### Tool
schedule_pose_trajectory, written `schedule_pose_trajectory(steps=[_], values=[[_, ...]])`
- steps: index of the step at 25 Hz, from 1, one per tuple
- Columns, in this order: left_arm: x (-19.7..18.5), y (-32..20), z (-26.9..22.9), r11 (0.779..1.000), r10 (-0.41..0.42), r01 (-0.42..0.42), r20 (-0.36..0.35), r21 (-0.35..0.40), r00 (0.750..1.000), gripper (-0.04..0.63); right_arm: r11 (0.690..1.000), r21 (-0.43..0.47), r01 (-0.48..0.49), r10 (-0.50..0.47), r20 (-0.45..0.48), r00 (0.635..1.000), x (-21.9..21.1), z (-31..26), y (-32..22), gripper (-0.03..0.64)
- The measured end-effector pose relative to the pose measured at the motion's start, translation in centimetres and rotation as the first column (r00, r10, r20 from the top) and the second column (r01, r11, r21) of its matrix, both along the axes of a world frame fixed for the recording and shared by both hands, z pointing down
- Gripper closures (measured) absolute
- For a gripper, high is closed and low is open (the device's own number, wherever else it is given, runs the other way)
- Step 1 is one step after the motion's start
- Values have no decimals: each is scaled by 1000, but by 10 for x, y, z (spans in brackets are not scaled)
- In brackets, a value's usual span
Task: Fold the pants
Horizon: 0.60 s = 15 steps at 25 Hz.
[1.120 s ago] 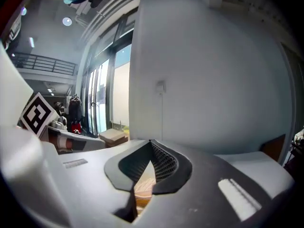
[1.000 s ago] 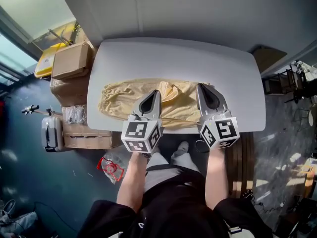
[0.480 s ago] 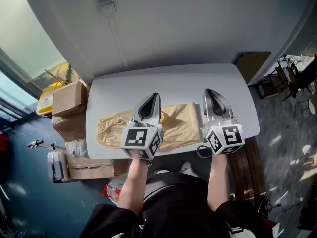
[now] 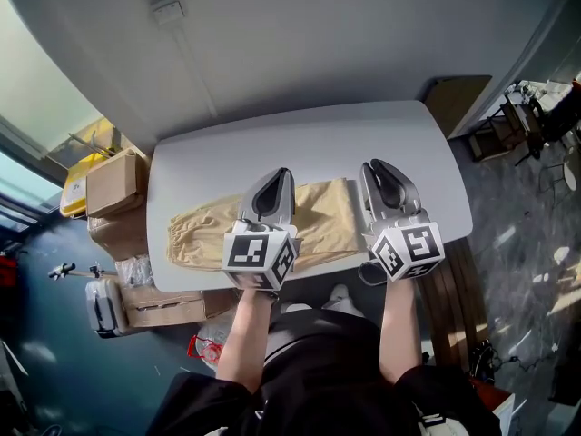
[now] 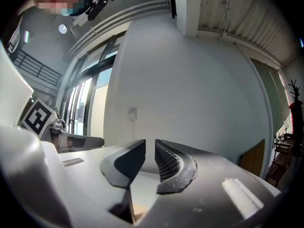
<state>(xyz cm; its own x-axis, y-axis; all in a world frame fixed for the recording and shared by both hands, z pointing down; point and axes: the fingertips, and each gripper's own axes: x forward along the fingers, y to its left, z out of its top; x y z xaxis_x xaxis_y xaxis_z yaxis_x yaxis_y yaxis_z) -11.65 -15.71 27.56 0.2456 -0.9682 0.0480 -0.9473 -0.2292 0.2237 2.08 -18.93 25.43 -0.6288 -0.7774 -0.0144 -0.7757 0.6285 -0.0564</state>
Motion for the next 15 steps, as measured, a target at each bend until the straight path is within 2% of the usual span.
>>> schedule_pose_trajectory(steps=[9,15], values=[[40,-15,43,991,77,-77,-2,-109,997,592,990,-139,-35,30,-40,999,30,54,-10,498],[71,-21,87,968,130,-132,-21,-212,991,592,955,-288,-72,58,-57,997,56,115,-11,462]])
